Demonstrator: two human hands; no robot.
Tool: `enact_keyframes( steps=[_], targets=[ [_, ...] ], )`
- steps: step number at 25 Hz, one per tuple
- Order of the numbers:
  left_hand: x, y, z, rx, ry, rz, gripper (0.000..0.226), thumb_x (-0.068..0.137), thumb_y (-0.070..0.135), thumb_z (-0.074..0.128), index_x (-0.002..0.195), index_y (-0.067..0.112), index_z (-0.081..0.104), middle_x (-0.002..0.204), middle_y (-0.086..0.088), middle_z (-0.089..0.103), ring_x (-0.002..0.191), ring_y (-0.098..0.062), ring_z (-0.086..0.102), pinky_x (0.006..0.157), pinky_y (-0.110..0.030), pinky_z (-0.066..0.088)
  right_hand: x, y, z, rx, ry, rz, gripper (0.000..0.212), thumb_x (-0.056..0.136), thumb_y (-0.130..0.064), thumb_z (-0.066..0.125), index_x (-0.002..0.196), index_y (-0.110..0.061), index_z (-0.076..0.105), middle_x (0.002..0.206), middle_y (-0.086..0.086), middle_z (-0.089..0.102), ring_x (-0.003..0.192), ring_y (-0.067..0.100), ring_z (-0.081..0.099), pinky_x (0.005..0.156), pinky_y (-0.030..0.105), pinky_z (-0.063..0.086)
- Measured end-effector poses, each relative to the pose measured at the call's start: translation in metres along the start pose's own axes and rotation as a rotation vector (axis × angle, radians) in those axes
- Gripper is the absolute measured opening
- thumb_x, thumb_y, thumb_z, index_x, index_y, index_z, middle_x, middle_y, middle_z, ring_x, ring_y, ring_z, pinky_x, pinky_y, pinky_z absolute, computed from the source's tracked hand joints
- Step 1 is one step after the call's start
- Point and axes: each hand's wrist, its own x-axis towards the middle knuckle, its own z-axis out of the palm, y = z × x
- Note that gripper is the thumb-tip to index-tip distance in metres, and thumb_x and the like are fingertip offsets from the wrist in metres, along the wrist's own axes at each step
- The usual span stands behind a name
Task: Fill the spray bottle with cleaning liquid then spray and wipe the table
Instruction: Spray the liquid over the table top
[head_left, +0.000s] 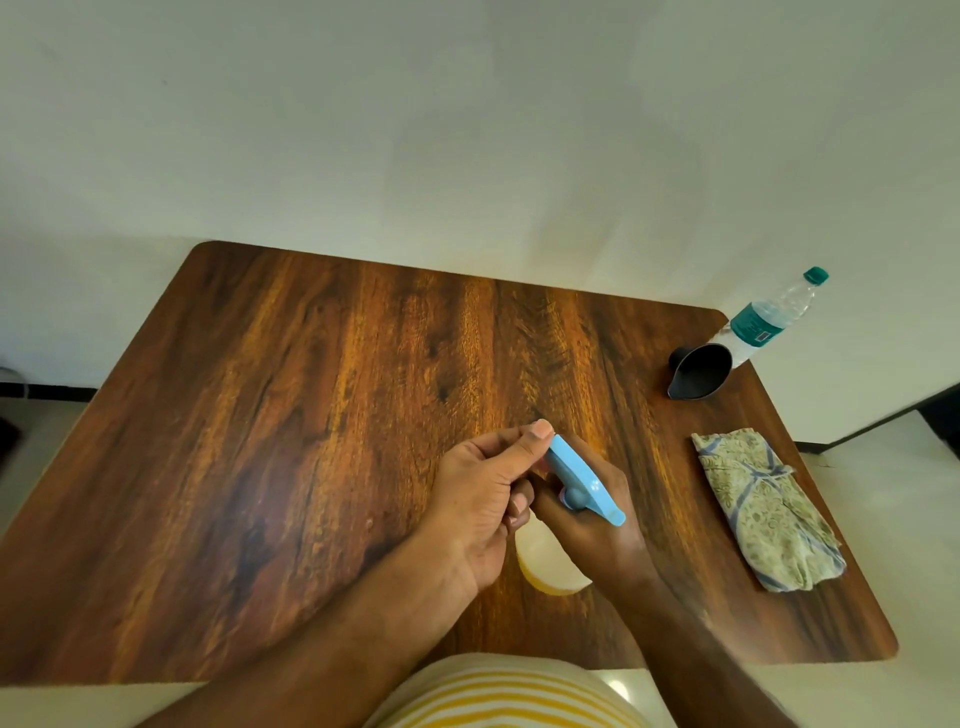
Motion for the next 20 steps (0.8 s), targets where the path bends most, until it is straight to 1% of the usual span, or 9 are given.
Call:
enact_keyframes(
  steps=[3, 8, 10, 12, 14, 16, 17, 18, 20],
  targets=[
    [0.000, 0.004, 0.002, 0.030, -0.048, 0.016, 0.040, 0.075, 0.026, 0.073, 0.105, 0.001, 0.069, 0.058, -0.001, 0.061, 0.033, -0.003, 0.036, 0.034, -0.015, 0.030, 0.002, -0.003, 0.000, 0.057, -0.002, 0.026, 0.025, 0.084, -0.016, 0.067, 0.105, -0.002, 0.064, 0.080, 0.018, 0.063, 0.068, 0.037, 0.062, 0.057, 0.057, 0.049],
    [0.002, 0.006, 0.003, 0.043, -0.113, 0.065, 0.037, 0.073, 0.030, 0.072, 0.099, 0.005, 0.070, 0.056, 0.002, 0.061, 0.033, -0.002, 0.035, 0.035, -0.014, 0.029, 0.003, -0.005, -0.003, 0.107, -0.009, 0.027, 0.019, 0.083, -0.005, 0.065, 0.101, 0.000, 0.063, 0.077, 0.019, 0.060, 0.064, 0.039, 0.060, 0.053, 0.059, 0.047],
    [0.002, 0.004, 0.004, 0.046, -0.117, 0.075, 0.034, 0.075, 0.031, 0.073, 0.099, 0.007, 0.072, 0.057, 0.001, 0.062, 0.034, -0.002, 0.035, 0.035, -0.014, 0.030, 0.005, -0.007, -0.003, 0.119, -0.022, 0.017, 0.020, 0.084, -0.012, 0.065, 0.101, -0.002, 0.063, 0.078, 0.017, 0.061, 0.065, 0.037, 0.060, 0.054, 0.058, 0.048],
    [0.001, 0.006, 0.001, 0.085, -0.074, 0.113, 0.033, 0.075, 0.033, 0.074, 0.101, 0.012, 0.074, 0.072, -0.012, 0.066, 0.037, -0.003, 0.038, 0.036, -0.015, 0.031, 0.008, -0.009, -0.005, 0.121, -0.034, 0.037, 0.025, 0.083, -0.023, 0.065, 0.101, -0.005, 0.065, 0.079, 0.013, 0.064, 0.065, 0.032, 0.062, 0.055, 0.054, 0.052],
    [0.000, 0.020, -0.013, 0.394, 0.016, 0.386, 0.031, 0.080, 0.030, 0.075, 0.109, 0.019, 0.071, 0.082, -0.015, 0.063, 0.050, 0.000, 0.043, 0.045, -0.014, 0.037, 0.011, -0.012, -0.012, 0.142, -0.074, 0.073, 0.027, 0.084, -0.030, 0.067, 0.104, -0.011, 0.068, 0.087, 0.006, 0.070, 0.068, 0.024, 0.066, 0.057, 0.042, 0.056],
    [-0.002, 0.049, -0.029, 1.025, 0.051, 0.892, 0.036, 0.084, 0.031, 0.074, 0.118, 0.020, 0.068, 0.084, 0.012, 0.052, 0.066, 0.005, 0.045, 0.058, -0.008, 0.036, 0.015, -0.014, -0.020, 0.152, -0.154, 0.084, 0.030, 0.086, -0.033, 0.070, 0.109, -0.014, 0.069, 0.097, 0.004, 0.072, 0.072, 0.022, 0.068, 0.058, 0.033, 0.057],
    [-0.003, 0.066, -0.031, 1.305, 0.014, 1.113, 0.040, 0.083, 0.035, 0.074, 0.119, 0.020, 0.068, 0.088, 0.016, 0.045, 0.072, 0.005, 0.042, 0.062, -0.008, 0.033, 0.017, -0.014, -0.024, 0.133, -0.196, 0.081, 0.032, 0.086, -0.035, 0.071, 0.110, -0.015, 0.069, 0.099, 0.005, 0.072, 0.072, 0.023, 0.068, 0.057, 0.034, 0.057],
    [-0.004, 0.082, -0.030, 1.534, -0.049, 1.253, 0.043, 0.080, 0.040, 0.073, 0.118, 0.020, 0.070, 0.090, 0.014, 0.041, 0.077, 0.002, 0.039, 0.066, -0.013, 0.032, 0.019, -0.014, -0.026, 0.110, -0.230, 0.073, 0.032, 0.086, -0.037, 0.071, 0.112, -0.018, 0.069, 0.098, 0.005, 0.072, 0.072, 0.023, 0.067, 0.057, 0.036, 0.057],
    [-0.006, 0.105, -0.022, 1.844, -0.161, 1.384, 0.047, 0.075, 0.046, 0.077, 0.114, 0.021, 0.072, 0.091, 0.007, 0.044, 0.084, -0.008, 0.039, 0.070, -0.026, 0.032, 0.022, -0.017, -0.028, 0.080, -0.260, 0.050, 0.030, 0.085, -0.038, 0.071, 0.113, -0.030, 0.067, 0.097, 0.004, 0.072, 0.071, 0.020, 0.067, 0.058, 0.038, 0.058]
  ],
)
